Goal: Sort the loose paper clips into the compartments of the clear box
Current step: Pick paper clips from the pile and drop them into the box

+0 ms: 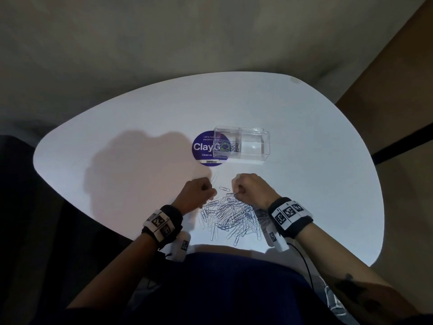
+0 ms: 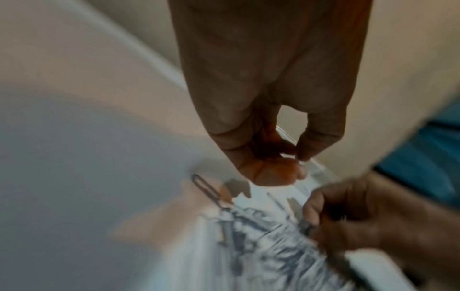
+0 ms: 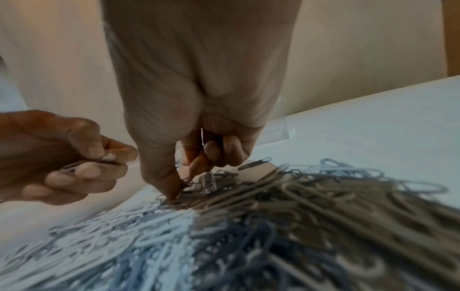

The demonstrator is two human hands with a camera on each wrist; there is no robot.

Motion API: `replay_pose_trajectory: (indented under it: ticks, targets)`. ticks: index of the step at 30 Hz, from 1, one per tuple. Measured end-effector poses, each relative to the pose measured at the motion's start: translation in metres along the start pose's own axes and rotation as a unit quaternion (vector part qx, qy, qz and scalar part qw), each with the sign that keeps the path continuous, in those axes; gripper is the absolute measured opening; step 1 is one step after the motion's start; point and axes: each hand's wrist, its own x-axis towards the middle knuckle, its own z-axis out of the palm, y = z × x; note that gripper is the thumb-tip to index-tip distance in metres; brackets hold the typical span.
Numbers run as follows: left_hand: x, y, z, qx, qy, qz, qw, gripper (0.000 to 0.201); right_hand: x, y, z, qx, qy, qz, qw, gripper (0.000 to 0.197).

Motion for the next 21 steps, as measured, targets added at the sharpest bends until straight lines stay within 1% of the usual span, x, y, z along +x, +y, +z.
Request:
replay_pose_trajectory:
  ticks: [1,2,3,4,6,8,9,10,11,12,13,14,15,16,17,21]
  targets:
    - [0.0,0.002,-0.003,-0.081,-0.012,-0.016,0.996,0.012,0.0,0.001,-0.001,0.007,-0.004,0.002,1.0,0.02]
    - [0.001,0.003,-0.005,-0.155,-0.025,-0.027,0.987,0.007,0.0,0.003,-0.001,0.026,-0.002,0.006,1.0,0.019]
    - [0.002,0.005,-0.006,-0.215,-0.036,-0.037,0.975,0.005,-0.002,0.004,-0.002,0.06,0.011,0.009,0.998,0.021]
    - [0.004,0.006,-0.008,-0.253,-0.045,-0.049,0.965,0.008,-0.002,0.004,-0.003,0.109,0.032,0.021,0.993,0.022]
    - [0.008,0.009,-0.008,-0.27,-0.057,-0.07,0.959,0.011,-0.006,0.003,-0.009,0.219,0.072,0.06,0.971,0.018]
    - [0.013,0.011,-0.005,-0.266,-0.056,-0.085,0.959,0.01,-0.012,-0.002,-0.018,0.345,0.081,0.095,0.93,0.01]
    - [0.016,0.011,-0.003,-0.25,-0.051,-0.088,0.963,0.013,-0.015,-0.005,-0.023,0.402,0.074,0.103,0.907,0.007]
    - [0.02,0.011,-0.001,-0.203,-0.041,-0.075,0.975,0.017,-0.018,-0.006,-0.027,0.444,0.064,0.102,0.888,0.005]
    - [0.023,0.011,0.002,-0.121,-0.028,-0.045,0.991,0.021,-0.02,-0.006,-0.029,0.472,0.055,0.1,0.874,0.01]
    - [0.025,0.009,0.004,-0.016,-0.014,-0.002,1.0,0.022,-0.021,-0.006,-0.03,0.493,0.048,0.095,0.864,0.019]
    - [0.026,0.009,0.006,0.086,-0.002,0.048,0.995,0.018,-0.021,-0.007,-0.03,0.509,0.042,0.091,0.855,0.027]
    - [0.025,0.009,0.008,0.163,0.002,0.1,0.982,0.015,-0.021,-0.006,-0.029,0.526,0.039,0.091,0.845,0.034]
    - [0.024,0.008,0.009,0.209,-0.004,0.148,0.967,0.015,-0.02,-0.005,-0.027,0.543,0.033,0.091,0.834,0.038]
    - [0.024,0.007,0.011,0.234,-0.012,0.18,0.955,0.014,-0.019,-0.005,-0.026,0.561,0.025,0.092,0.822,0.04]
    - [0.024,0.006,0.011,0.246,-0.017,0.193,0.95,0.012,-0.019,-0.005,-0.024,0.581,0.014,0.09,0.809,0.038]
    - [0.026,0.003,0.012,0.24,-0.029,0.17,0.955,0.01,-0.017,-0.005,-0.016,0.671,-0.035,0.073,0.737,0.013]
